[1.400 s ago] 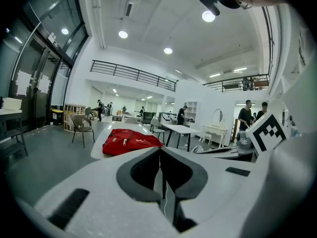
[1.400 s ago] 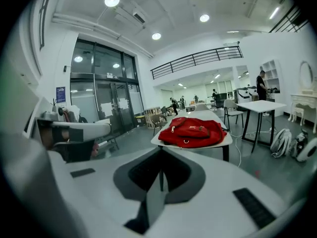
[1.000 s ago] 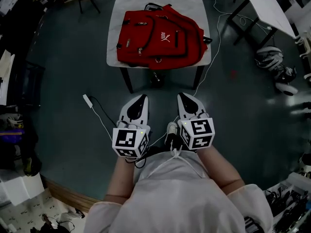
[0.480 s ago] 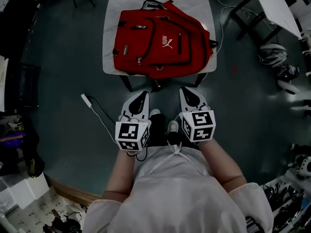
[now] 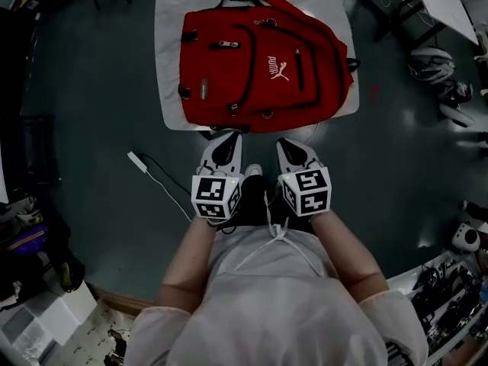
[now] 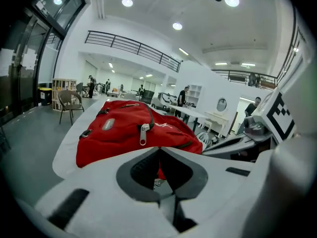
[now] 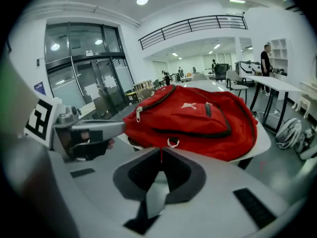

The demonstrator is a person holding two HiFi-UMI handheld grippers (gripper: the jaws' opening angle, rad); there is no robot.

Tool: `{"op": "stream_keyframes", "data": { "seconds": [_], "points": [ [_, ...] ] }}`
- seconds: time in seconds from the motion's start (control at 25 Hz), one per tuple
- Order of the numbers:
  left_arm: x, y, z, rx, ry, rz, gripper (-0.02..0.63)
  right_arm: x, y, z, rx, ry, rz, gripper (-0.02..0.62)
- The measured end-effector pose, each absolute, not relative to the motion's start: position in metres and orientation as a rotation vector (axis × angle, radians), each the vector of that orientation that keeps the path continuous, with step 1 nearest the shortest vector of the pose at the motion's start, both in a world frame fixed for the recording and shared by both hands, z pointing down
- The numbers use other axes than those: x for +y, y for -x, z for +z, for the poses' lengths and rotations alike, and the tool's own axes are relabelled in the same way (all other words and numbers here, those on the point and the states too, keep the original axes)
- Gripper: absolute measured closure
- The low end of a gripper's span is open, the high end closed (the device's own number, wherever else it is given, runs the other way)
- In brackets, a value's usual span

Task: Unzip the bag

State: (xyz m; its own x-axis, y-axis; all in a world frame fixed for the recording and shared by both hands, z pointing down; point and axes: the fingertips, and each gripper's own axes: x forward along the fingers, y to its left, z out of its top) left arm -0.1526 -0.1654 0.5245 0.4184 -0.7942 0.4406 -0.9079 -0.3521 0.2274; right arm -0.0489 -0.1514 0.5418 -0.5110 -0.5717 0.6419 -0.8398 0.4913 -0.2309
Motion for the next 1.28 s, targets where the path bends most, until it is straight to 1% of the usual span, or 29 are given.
{"op": "stream_keyframes", "data": {
  "seconds": [0.24, 0.28, 0.32, 0.36, 0.52, 0.8, 0.84, 0.88, 0.92, 1.28],
  "points": [
    [-0.187, 0.162, 0.574, -1.348, -2.241, 0.405, 0.584, -0.146, 0.085, 0.603, -2.177, -1.077, 0.767, 0.561],
    [-0.191, 0.163, 0.583, -1.335, -2.239, 0.425, 0.584, -0.147, 0.089, 0.614, -2.167, -1.070, 0.772, 0.532],
    [-0.193, 0.163, 0.592, -1.321, -2.237, 0.452, 0.584, -0.149, 0.094, 0.624, -2.162, -1.063, 0.780, 0.461],
    [-0.195, 0.164, 0.600, -1.307, -2.236, 0.486, 0.584, -0.150, 0.099, 0.633, -2.161, -1.061, 0.790, 0.445],
    [-0.196, 0.168, 0.619, -1.258, -2.227, 0.545, 0.584, -0.158, 0.107, 0.656, -2.149, -1.106, 0.779, 0.423],
    [-0.203, 0.169, 0.629, -1.239, -2.153, 0.530, 0.586, -0.181, 0.123, 0.679, -2.156, -1.119, 0.773, 0.427],
    [-0.204, 0.168, 0.628, -1.245, -2.164, 0.533, 0.586, -0.183, 0.122, 0.679, -2.147, -1.133, 0.781, 0.446],
    [-0.205, 0.168, 0.628, -1.256, -2.179, 0.534, 0.586, -0.185, 0.119, 0.680, -2.134, -1.153, 0.784, 0.510],
    [-0.205, 0.167, 0.628, -1.269, -2.194, 0.537, 0.586, -0.186, 0.115, 0.681, -2.122, -1.171, 0.784, 0.543],
    [-0.203, 0.168, 0.628, -1.290, -2.232, 0.548, 0.586, -0.171, 0.106, 0.678, -2.057, -1.082, 0.758, 0.557]
  ]
}}
